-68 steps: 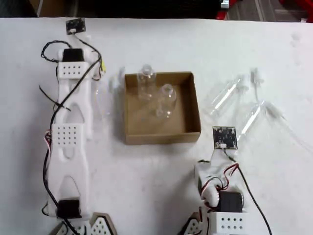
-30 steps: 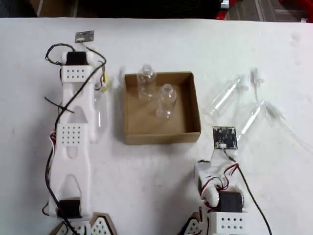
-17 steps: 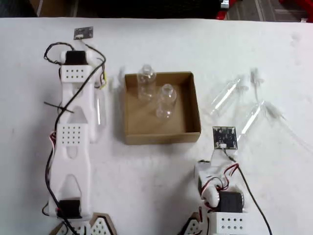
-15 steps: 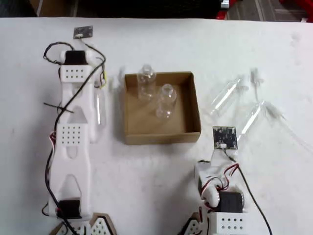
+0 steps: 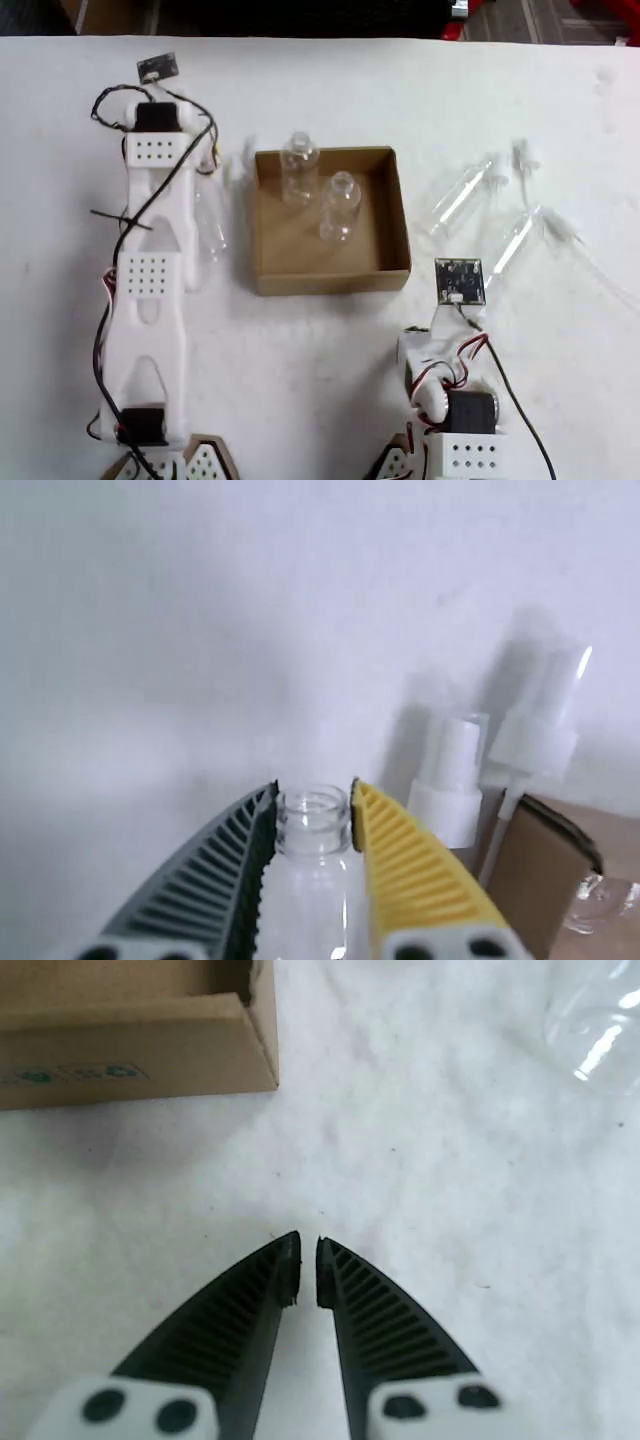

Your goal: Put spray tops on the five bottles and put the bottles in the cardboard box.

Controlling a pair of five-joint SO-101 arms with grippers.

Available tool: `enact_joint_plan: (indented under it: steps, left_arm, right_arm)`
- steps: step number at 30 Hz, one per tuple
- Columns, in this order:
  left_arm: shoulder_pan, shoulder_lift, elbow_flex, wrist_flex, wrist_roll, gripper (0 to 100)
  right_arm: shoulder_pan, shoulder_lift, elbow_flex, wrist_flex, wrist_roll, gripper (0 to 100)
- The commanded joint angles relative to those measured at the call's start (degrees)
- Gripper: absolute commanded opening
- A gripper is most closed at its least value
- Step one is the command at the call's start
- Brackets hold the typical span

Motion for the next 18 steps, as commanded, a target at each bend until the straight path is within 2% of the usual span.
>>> enact_joint_plan:
  steps: [1, 5, 18]
  left_arm:
    - [1.0, -6.8, -2.3, 0.8, 0.1, 2]
    - [1.1, -9.5, -2.2, 0.8, -3.5, 2]
    - [2.6, -25.2, -2.2, 0.9, -3.7, 2]
  right_arm:
    - [0.2, -0.1, 0.5, 0.5, -0.4, 1.5]
    - [0.2, -0.1, 0.5, 0.5, -0.4, 1.5]
    - [0.2, -0.1, 0.5, 0.5, -0.4, 1.5]
